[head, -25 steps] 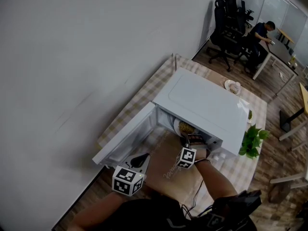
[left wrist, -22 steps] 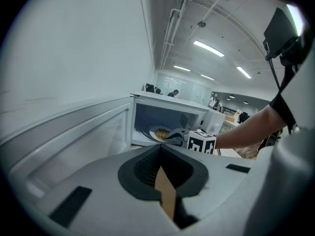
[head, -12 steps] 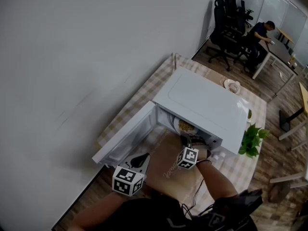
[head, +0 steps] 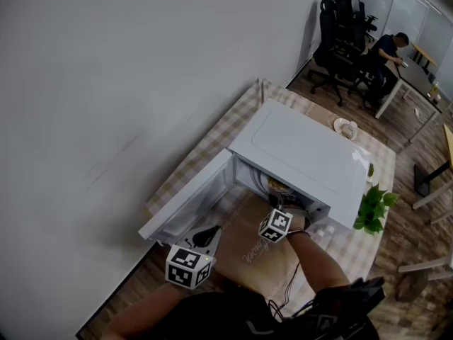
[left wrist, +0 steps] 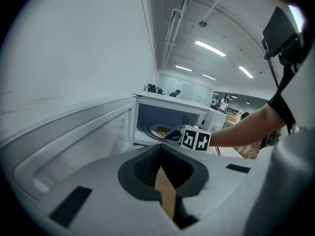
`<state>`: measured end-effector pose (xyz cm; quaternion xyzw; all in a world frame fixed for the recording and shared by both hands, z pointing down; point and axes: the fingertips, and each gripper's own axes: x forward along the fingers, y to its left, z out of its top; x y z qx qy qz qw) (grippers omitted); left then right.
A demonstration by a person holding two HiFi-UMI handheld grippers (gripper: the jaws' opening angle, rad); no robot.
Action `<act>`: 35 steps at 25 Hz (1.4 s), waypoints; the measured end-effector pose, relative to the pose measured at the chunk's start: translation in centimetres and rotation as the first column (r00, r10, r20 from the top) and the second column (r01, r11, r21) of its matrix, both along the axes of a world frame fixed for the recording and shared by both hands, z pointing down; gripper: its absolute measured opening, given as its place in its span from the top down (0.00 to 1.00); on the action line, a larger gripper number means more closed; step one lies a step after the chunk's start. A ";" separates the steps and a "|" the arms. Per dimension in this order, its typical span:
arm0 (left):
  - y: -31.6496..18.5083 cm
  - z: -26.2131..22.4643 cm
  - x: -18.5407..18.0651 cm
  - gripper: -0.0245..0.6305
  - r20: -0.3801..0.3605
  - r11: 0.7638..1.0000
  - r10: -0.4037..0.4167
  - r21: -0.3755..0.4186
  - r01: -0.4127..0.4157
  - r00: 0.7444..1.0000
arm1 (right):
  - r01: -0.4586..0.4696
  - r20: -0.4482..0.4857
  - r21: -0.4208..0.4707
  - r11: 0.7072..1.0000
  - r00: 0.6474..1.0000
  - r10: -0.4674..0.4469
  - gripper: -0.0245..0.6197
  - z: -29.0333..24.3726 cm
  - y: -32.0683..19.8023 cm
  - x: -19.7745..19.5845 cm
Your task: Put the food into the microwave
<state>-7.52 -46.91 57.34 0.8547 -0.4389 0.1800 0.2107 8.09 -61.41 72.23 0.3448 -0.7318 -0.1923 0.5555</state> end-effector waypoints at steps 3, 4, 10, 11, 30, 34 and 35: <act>0.1 0.0 -0.2 0.95 0.002 1.000 -0.007 -0.002 0.007 1.000 | -0.028 -0.003 0.003 1.000 1.000 0.028 0.95 0.0 -0.7 0.2; 0.1 0.0 -0.3 0.95 0.003 1.000 -0.009 -0.004 0.009 1.000 | -0.035 -0.004 0.004 0.999 0.999 0.035 0.95 0.0 -0.8 0.2; 0.5 0.0 -0.8 0.95 0.004 1.000 -0.026 -0.004 0.026 1.000 | -0.043 0.002 0.025 0.999 0.999 0.043 0.95 -0.6 -0.6 0.3; 0.6 0.0 -0.8 0.95 0.001 1.000 -0.030 -0.002 0.030 1.000 | -0.044 0.009 0.034 0.998 0.999 0.044 0.95 -0.9 -0.5 0.3; 7.0 -4.1 -5.8 0.95 -0.037 0.991 0.011 0.137 -0.006 0.999 | -0.200 0.514 -0.027 0.979 0.837 0.185 0.95 -14.0 11.4 -7.8; 8.9 -5.3 -7.5 0.95 -0.053 0.985 0.001 0.175 0.008 0.999 | -0.206 0.650 -0.076 0.976 0.732 0.205 0.95 -17.0 14.9 -10.3; 9.3 -5.6 -8.1 0.95 -0.062 0.983 -0.010 0.183 0.021 0.998 | -0.204 0.684 -0.089 0.975 0.699 0.209 0.95 -17.7 15.7 -11.0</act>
